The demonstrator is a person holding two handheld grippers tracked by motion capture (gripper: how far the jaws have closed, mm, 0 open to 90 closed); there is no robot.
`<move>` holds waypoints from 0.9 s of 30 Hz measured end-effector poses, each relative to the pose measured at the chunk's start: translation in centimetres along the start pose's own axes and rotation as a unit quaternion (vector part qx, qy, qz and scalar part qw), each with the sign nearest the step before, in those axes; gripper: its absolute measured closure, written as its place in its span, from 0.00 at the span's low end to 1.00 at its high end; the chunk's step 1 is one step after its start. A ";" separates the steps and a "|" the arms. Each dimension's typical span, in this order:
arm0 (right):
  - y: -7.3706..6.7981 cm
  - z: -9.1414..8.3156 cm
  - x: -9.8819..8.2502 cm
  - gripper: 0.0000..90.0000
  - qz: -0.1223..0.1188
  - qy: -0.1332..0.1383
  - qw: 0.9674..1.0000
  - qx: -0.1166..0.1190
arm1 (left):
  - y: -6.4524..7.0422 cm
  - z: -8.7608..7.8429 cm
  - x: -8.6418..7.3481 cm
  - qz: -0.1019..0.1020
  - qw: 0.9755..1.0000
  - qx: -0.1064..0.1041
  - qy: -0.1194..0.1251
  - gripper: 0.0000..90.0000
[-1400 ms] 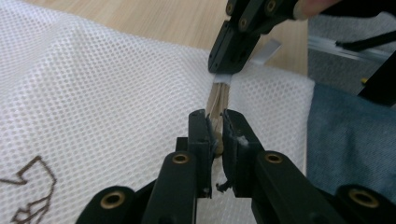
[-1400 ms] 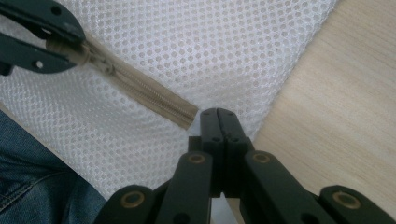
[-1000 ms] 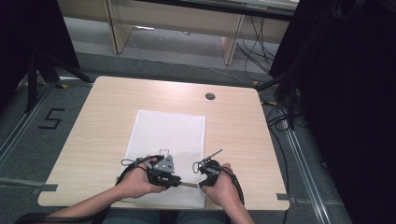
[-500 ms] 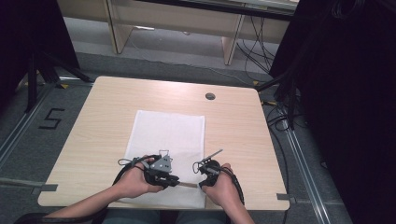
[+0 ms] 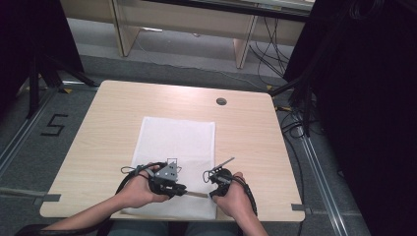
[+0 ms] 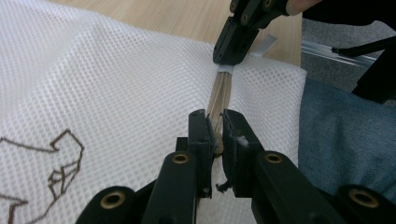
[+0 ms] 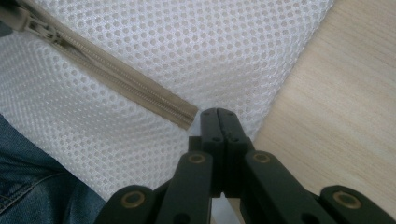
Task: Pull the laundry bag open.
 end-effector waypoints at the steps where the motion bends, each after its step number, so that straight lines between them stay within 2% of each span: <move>1: 0.0 0.0 0.0 1.00 0.000 0.000 1.000 0.000 | 0.0 0.0 0.0 0.000 1.000 0.000 0.000 0.91; 2: -0.2 0.0 0.0 1.00 0.009 0.000 1.000 -0.002 | -0.1 -0.1 -0.1 0.004 1.000 -0.003 0.001 0.91; 3: -0.2 0.0 0.0 1.00 0.009 0.000 1.000 -0.002 | 0.0 -0.1 -0.1 -0.004 1.000 -0.002 0.001 0.91; 5: -0.1 0.0 0.0 1.00 0.005 0.000 1.000 -0.005 | 0.0 -0.2 -0.2 0.001 1.000 0.000 -0.001 0.91; 8: -0.1 0.0 0.0 1.00 0.004 0.000 1.000 -0.005 | -0.1 -0.3 -0.1 -0.006 1.000 0.000 0.003 0.91; 10: -0.1 0.0 0.0 1.00 0.004 0.001 1.000 -0.006 | -0.2 -0.3 -0.2 0.000 1.000 0.001 0.002 0.91; 11: -0.2 0.0 0.0 1.00 0.013 0.000 1.000 -0.005 | -0.1 -0.3 -0.2 -0.004 1.000 -0.001 0.003 0.91; 14: -0.1 0.0 0.0 1.00 0.006 0.002 1.000 -0.006 | -0.1 -0.3 -0.2 -0.003 1.000 -0.002 0.003 0.91; 15: -0.2 0.0 0.0 1.00 0.013 0.001 1.000 -0.005 | -0.1 -0.4 -0.2 -0.005 1.000 -0.001 0.004 0.91; 16: -0.1 0.0 0.0 1.00 0.001 0.004 1.000 -0.006 | -0.2 -0.4 -0.2 0.000 1.000 0.001 0.001 0.91; 17: -0.1 0.1 0.0 1.00 0.000 0.003 1.000 -0.007 | -0.3 -0.5 -0.2 0.002 1.000 -0.003 0.001 0.91; 20: -0.2 -0.1 0.1 1.00 0.006 -0.005 1.000 -0.004 | -0.3 -0.6 -0.3 -0.006 1.000 -0.001 0.002 0.91; 21: -0.2 -0.1 0.1 1.00 0.007 -0.004 1.000 -0.005 | -0.4 -0.7 -0.4 0.004 1.000 0.000 0.000 0.91; 22: -0.2 -0.1 0.1 1.00 0.005 -0.003 1.000 -0.006 | -0.3 -0.7 -0.4 -0.010 1.000 0.000 0.004 0.91; 23: -0.2 0.0 0.0 1.00 0.007 0.001 1.000 -0.006 | -0.4 -0.7 -0.4 0.004 1.000 -0.002 -0.001 0.91; 27: -0.2 -0.1 0.1 1.00 0.008 -0.002 1.000 -0.005 | -0.3 -0.9 -0.3 -0.004 1.000 0.001 0.004 0.91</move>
Point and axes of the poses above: each handheld gripper's, and its own axes: z roughly forward along the jaws, x roughly out of its top, y roughly to its right, the point moved 4 cm from there along z, roughly forward along the jaws, and after that the axes turned 14 degrees about y, right-handed, at the moved point
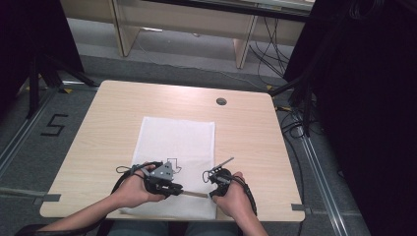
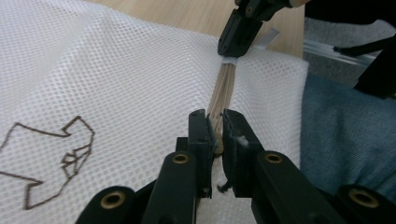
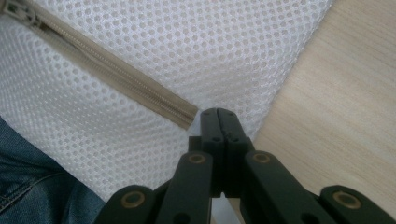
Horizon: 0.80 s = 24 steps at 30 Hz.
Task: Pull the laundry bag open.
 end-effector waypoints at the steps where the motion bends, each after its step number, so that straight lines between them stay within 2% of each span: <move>1: 0.0 0.0 0.0 1.00 -0.001 -0.002 1.000 0.000 | 0.0 0.0 0.0 -0.002 1.000 -0.002 0.001 0.91; 7: 0.1 0.1 0.0 1.00 -0.002 0.005 1.000 -0.001 | 0.0 -0.2 0.0 -0.001 1.000 0.002 -0.002 0.91; 8: 0.0 0.1 -0.1 1.00 0.003 0.004 1.000 -0.001 | -0.1 -0.2 0.0 0.010 1.000 -0.002 -0.001 0.91; 9: 0.1 0.1 0.0 1.00 -0.001 0.003 1.000 -0.002 | -0.1 -0.3 -0.1 0.000 1.000 0.001 -0.003 0.91; 12: 0.2 0.1 0.0 1.00 -0.002 0.004 1.000 0.000 | 0.0 -0.3 -0.1 -0.003 1.000 0.001 0.001 0.91; 16: 0.2 0.0 -0.1 1.00 -0.002 -0.001 1.000 0.004 | 0.0 -0.4 -0.2 0.006 1.000 0.002 -0.002 0.91; 24: 0.1 0.1 0.0 1.00 -0.002 0.004 1.000 0.000 | 0.0 -0.4 -0.3 0.004 1.000 -0.001 -0.001 0.91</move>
Point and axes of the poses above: each handheld gripper's, and its own axes: z roughly forward along the jaws, x roughly out of its top, y roughly to its right, the point moved 4 cm from there along z, roughly forward along the jaws, and after that the axes turned 14 degrees about y, right-handed, at the moved point
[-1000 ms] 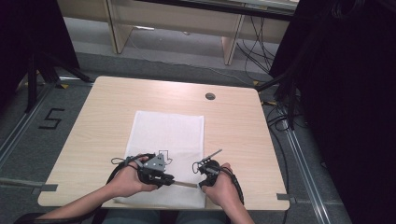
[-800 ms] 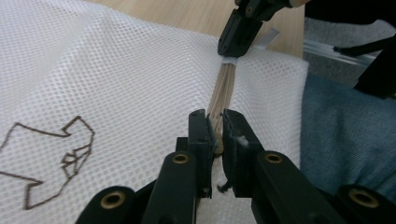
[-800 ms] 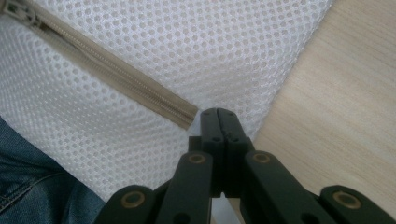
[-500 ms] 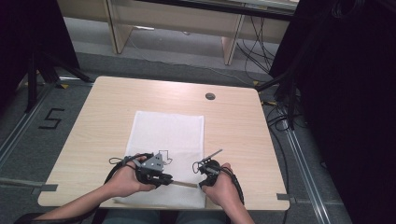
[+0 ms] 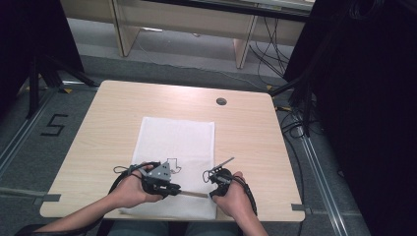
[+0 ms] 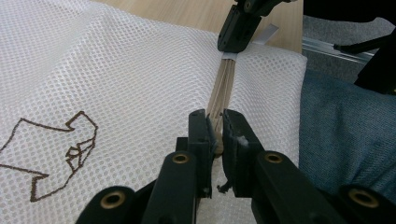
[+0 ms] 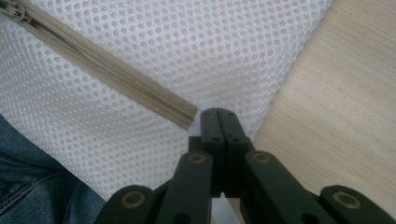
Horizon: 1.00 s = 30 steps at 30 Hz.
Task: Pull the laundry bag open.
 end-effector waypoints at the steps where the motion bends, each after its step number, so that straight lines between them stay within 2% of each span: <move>1: 0.0 0.0 0.0 1.00 0.000 0.000 1.000 0.000 | 0.0 0.0 0.0 -0.001 1.000 0.000 0.001 0.91; 5: 0.0 -0.1 0.0 1.00 0.001 -0.005 1.000 0.005 | 0.0 0.0 0.0 0.001 1.000 0.002 -0.001 0.91; 6: 0.1 -0.1 0.0 1.00 -0.001 -0.005 1.000 0.005 | -0.2 -0.1 0.0 0.009 1.000 0.001 0.001 0.91; 7: 0.0 -0.1 0.0 1.00 0.000 -0.004 1.000 0.005 | -0.1 -0.2 -0.1 -0.003 1.000 0.004 0.000 0.91; 8: 0.1 0.0 0.0 1.00 -0.002 -0.004 1.000 0.005 | -0.1 -0.2 -0.1 -0.003 1.000 0.001 0.002 0.91; 11: 0.1 0.0 0.0 1.00 -0.002 -0.004 1.000 0.005 | -0.2 -0.3 -0.2 0.005 1.000 0.005 -0.003 0.91; 12: 0.1 0.0 0.0 1.00 -0.002 -0.004 1.000 0.005 | -0.2 -0.3 -0.2 -0.004 1.000 0.002 0.002 0.91; 26: 0.0 0.0 0.0 1.00 0.000 -0.002 1.000 0.001 | -0.2 -0.5 -0.3 0.006 1.000 0.003 -0.003 0.91; 27: 0.0 0.0 0.0 1.00 -0.002 -0.001 1.000 0.002 | -0.2 -0.5 -0.3 -0.001 1.000 0.002 -0.001 0.91; 30: 0.1 0.0 0.0 1.00 -0.003 -0.001 1.000 0.001 | -0.4 -0.8 -0.5 0.002 1.000 0.004 -0.001 0.91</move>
Point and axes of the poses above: each handheld gripper's, and its own axes: z roughly forward along the jaws, x roughly out of its top, y roughly to its right, the point moved 4 cm from there along z, roughly forward along the jaws, and after that the axes turned 14 degrees about y, right-handed, at the moved point
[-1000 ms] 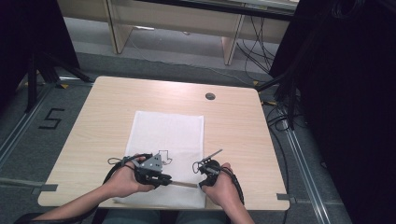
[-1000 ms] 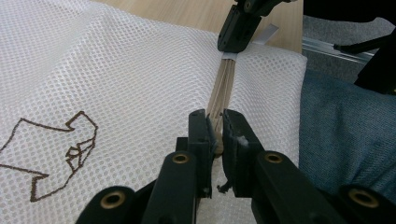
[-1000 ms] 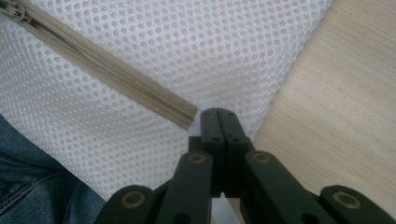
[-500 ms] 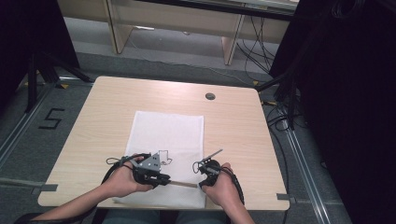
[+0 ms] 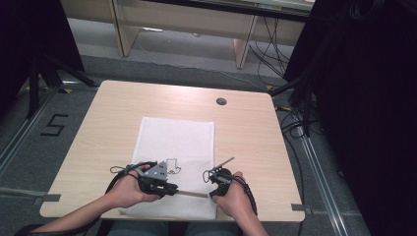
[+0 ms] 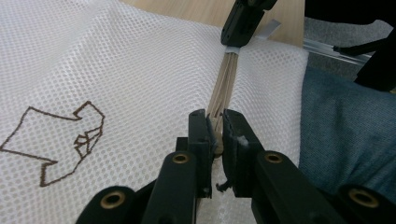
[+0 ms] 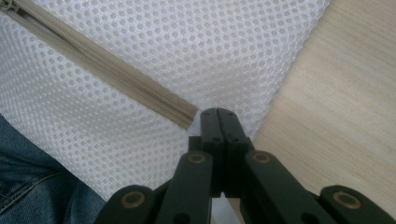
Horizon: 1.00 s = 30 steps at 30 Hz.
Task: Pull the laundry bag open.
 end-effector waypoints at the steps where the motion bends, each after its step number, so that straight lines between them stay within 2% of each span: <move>1: 0.0 0.0 0.0 1.00 0.000 0.000 1.000 0.000 | 0.0 0.0 0.0 0.000 1.000 0.000 0.000 0.91; 2: 0.0 -0.1 0.0 1.00 0.004 -0.008 1.000 0.001 | 0.0 -0.1 -0.1 -0.009 1.000 0.002 0.000 0.91; 3: 0.0 -0.1 0.0 1.00 0.008 -0.012 1.000 -0.004 | 0.0 -0.1 -0.1 -0.009 1.000 0.002 0.000 0.91; 5: 0.0 0.1 0.0 1.00 0.003 0.001 1.000 -0.001 | 0.1 -0.1 -0.1 -0.006 1.000 0.000 0.001 0.91; 6: 0.0 0.1 0.0 1.00 0.003 0.001 1.000 -0.001 | 0.0 -0.2 0.0 0.002 1.000 0.000 -0.001 0.91; 7: 0.0 0.0 0.0 1.00 0.003 -0.005 1.000 0.000 | 0.1 -0.1 0.0 -0.008 1.000 -0.002 0.004 0.91; 9: -0.1 -0.1 -0.1 1.00 0.011 -0.011 1.000 -0.006 | 0.1 -0.2 -0.1 -0.004 1.000 0.000 0.002 0.91; 13: 0.0 -0.1 -0.1 1.00 0.006 -0.008 1.000 -0.005 | 0.0 -0.6 -0.3 -0.012 1.000 0.000 0.006 0.91; 19: 0.0 0.0 -0.1 1.00 0.009 -0.008 1.000 -0.003 | 0.0 -0.7 -0.2 0.000 1.000 0.000 0.004 0.91; 21: -0.1 -0.1 -0.1 1.00 0.011 -0.012 1.000 -0.004 | -0.1 -1.0 -0.2 -0.011 1.000 0.005 0.006 0.91; 23: -0.1 -0.1 -0.1 1.00 0.011 -0.012 1.000 -0.005 | -0.2 -1.2 -0.3 -0.006 1.000 0.003 0.008 0.91; 24: 0.0 -0.1 -0.1 1.00 0.007 -0.008 1.000 -0.005 | -0.1 -1.2 -0.4 -0.019 1.000 0.003 0.010 0.91; 25: 0.0 0.0 -0.1 1.00 0.007 -0.007 1.000 -0.002 | -0.2 -1.2 -0.5 -0.006 1.000 0.007 0.003 0.91; 26: 0.0 0.0 -0.1 1.00 0.009 -0.008 1.000 -0.009 | -0.1 -1.2 -0.5 -0.010 1.000 0.007 0.003 0.91; 30: -0.1 -0.1 -0.1 1.00 0.011 -0.012 1.000 -0.005 | -0.1 -1.3 -0.4 -0.009 1.000 0.007 0.002 0.91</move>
Point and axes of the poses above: each handheld gripper's, and its own axes: z roughly forward along the jaws, x roughly out of its top, y roughly to its right, the point moved 4 cm from there along z, roughly forward along the jaws, and after that the axes turned 14 degrees about y, right-handed, at the moved point
